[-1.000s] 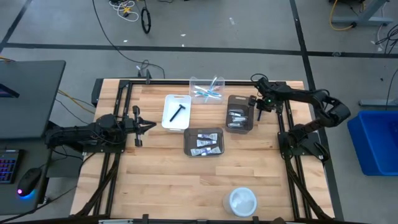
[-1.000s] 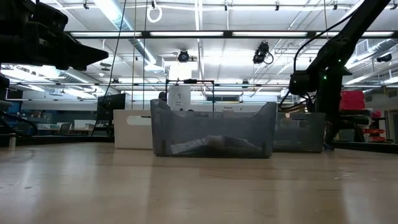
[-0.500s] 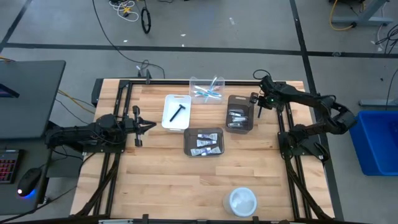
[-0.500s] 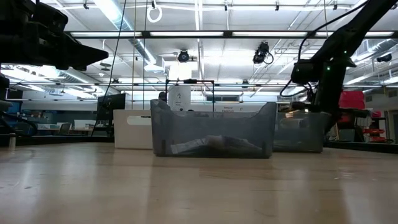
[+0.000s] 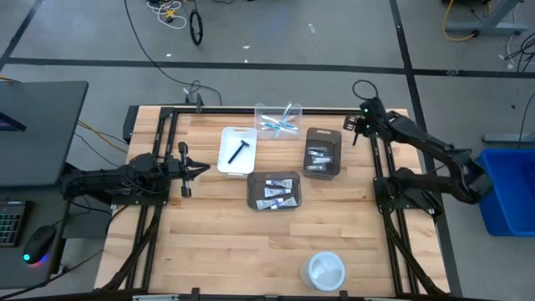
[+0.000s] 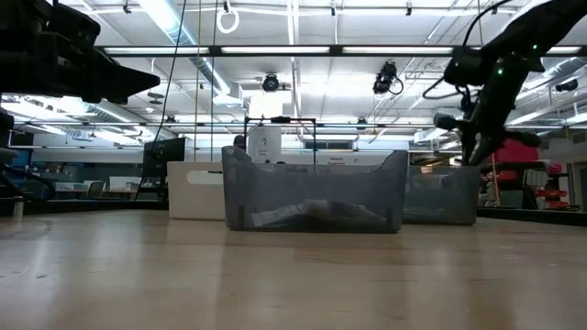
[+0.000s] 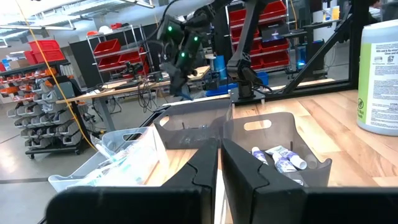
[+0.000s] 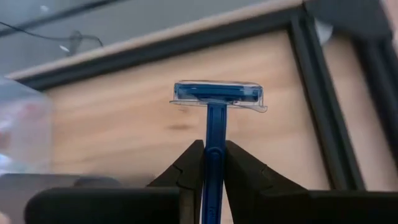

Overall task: Pick & Place Travel size toiletries
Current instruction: Put the blue razor into the white bin

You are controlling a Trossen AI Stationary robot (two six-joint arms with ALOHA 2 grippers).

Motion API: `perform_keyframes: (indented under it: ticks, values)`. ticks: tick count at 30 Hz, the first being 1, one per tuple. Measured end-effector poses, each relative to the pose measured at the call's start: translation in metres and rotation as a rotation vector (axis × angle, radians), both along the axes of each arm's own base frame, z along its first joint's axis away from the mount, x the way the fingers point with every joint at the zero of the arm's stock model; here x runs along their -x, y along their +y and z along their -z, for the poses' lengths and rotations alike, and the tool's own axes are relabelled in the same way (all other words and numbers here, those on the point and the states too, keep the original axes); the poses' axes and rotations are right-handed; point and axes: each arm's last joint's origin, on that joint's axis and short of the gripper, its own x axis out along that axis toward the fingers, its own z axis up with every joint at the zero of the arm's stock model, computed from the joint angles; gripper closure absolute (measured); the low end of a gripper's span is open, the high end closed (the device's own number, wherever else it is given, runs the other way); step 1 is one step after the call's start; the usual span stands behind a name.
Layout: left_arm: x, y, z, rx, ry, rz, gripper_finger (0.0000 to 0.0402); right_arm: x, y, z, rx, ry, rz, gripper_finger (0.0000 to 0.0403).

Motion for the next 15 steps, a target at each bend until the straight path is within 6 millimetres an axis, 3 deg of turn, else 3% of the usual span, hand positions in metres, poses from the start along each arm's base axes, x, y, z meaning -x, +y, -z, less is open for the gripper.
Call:
perform_keyframes:
  ticks: [5,15]
  values:
    - [0.0,0.0,0.0,0.0,0.0,0.0,0.0374,-0.001,-0.002,-0.029,0.104,-0.011,-0.047,0.0349]
    - [0.0,0.0,0.0,0.0,0.0,0.0,0.0374,-0.005,0.002,-0.048,0.079,-0.04,-0.062,0.0348]
